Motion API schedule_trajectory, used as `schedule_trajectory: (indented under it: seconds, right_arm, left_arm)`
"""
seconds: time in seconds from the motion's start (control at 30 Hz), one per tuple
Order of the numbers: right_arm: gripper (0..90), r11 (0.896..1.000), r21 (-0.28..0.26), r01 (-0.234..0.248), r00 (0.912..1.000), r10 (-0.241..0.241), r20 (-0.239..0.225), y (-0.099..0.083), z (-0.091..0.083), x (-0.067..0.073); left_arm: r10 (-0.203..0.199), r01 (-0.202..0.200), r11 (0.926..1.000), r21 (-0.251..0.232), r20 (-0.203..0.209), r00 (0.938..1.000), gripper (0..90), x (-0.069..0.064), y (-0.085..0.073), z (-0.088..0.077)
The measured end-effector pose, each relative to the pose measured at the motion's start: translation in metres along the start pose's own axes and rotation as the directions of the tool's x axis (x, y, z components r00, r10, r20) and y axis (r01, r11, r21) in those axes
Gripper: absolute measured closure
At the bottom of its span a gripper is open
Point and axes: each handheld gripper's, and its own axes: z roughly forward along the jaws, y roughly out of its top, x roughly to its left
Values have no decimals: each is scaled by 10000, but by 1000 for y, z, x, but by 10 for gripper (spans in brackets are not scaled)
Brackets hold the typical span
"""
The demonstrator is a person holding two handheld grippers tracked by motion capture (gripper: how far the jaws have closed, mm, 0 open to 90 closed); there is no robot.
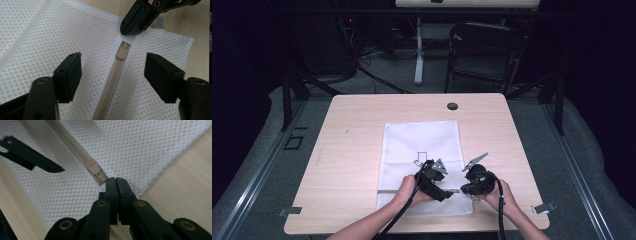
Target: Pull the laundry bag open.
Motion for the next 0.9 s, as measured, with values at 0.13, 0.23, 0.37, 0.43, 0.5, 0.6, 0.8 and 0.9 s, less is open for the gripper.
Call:
schedule_trajectory:
  seconds: [0.13, 0.23, 0.37, 0.43, 0.5, 0.6, 0.8, 0.9]
  right_arm:
    - [892, 10000, 3, 77, 10000, -77, -39, 0, 0, 0]
    - [896, 10000, -4, 51, 10000, -51, -25, 0, 0, 0]
    - [900, 9999, 64, 79, 9999, -80, 138, 1, 0, 2]
    - [900, 10000, 59, 67, 9999, -68, 144, 1, 0, 2]
    - [900, 10000, 66, 75, 9999, -76, 153, 1, 0, 2]
    - [900, 9995, -229, -206, 9998, 207, 42, 0, 2, 5]
    - [900, 10000, -23, -53, 9999, 53, 94, 1, 1, 4]
    - [900, 9999, 112, 29, 9996, -32, 269, 1, 0, 4]
  left_arm:
    - [276, -272, 9995, -156, 268, 9993, 457, -3, 4, 6]
    - [380, -368, 9990, -240, 516, 9979, 562, -5, 7, 9]
    - [486, -479, 9988, -136, 525, 9974, 638, -7, 8, 13]
    - [578, -577, 9983, -27, 588, 9966, 669, -7, 8, 16]
    - [586, -591, 9982, 118, 418, 9974, 725, -8, 8, 19]
    - [657, -664, 9975, 239, 309, 9974, 793, -9, 8, 21]
    - [569, -579, 9981, 185, 520, 9970, 813, -7, 8, 21]
    - [579, -588, 9981, 165, 529, 9969, 815, -6, 8, 21]
